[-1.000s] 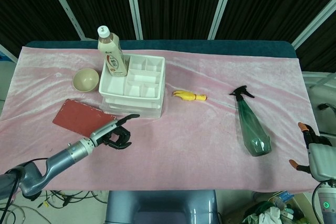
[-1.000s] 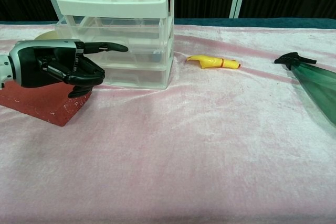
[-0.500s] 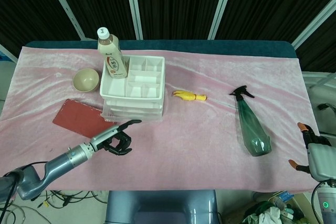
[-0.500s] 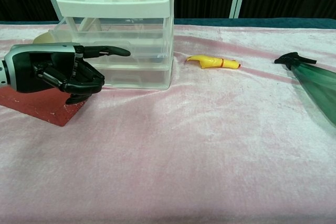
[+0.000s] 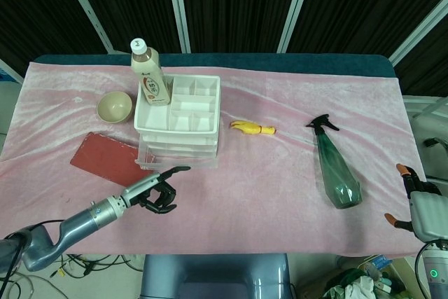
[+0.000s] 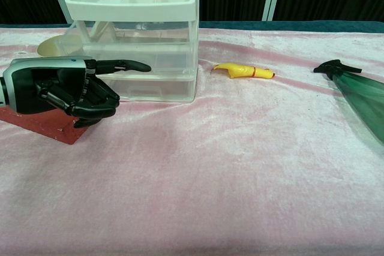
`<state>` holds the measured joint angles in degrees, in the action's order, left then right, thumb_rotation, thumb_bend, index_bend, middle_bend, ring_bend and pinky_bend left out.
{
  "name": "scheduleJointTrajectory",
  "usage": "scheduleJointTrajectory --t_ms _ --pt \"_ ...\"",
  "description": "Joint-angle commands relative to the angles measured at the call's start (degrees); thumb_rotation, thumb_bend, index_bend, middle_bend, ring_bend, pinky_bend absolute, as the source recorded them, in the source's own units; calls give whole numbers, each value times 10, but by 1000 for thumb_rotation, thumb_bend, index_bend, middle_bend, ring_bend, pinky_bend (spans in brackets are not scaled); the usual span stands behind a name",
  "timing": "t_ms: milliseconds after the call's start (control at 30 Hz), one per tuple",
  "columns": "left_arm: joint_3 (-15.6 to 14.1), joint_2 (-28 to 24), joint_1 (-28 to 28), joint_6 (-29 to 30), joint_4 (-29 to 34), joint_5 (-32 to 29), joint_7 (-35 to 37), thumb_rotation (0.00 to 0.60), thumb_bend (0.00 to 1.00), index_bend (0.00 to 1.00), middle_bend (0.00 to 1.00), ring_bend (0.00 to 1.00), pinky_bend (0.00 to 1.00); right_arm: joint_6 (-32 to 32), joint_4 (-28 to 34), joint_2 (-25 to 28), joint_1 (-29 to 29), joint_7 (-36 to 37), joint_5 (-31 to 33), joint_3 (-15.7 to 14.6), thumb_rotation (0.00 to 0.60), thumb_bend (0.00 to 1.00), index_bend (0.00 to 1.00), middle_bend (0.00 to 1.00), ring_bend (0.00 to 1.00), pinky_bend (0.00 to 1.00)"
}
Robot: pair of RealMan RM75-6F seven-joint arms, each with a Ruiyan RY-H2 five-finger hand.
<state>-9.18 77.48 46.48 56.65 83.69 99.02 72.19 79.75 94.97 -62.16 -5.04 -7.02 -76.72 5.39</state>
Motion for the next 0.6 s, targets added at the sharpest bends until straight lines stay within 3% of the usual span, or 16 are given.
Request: scheduleJointTrajectory --t_ms 33,600 --pt "-4 -1 -2 4 3 3 -3 600 375 98 751 731 755 0 0 0 0 0 0 0 600 0 86 104 282 227" --pt "-21 6 -8 11 4 10 -12 600 374 88 753 729 750 -1 3 2 1 0 3 0 600 0 86 104 282 228"
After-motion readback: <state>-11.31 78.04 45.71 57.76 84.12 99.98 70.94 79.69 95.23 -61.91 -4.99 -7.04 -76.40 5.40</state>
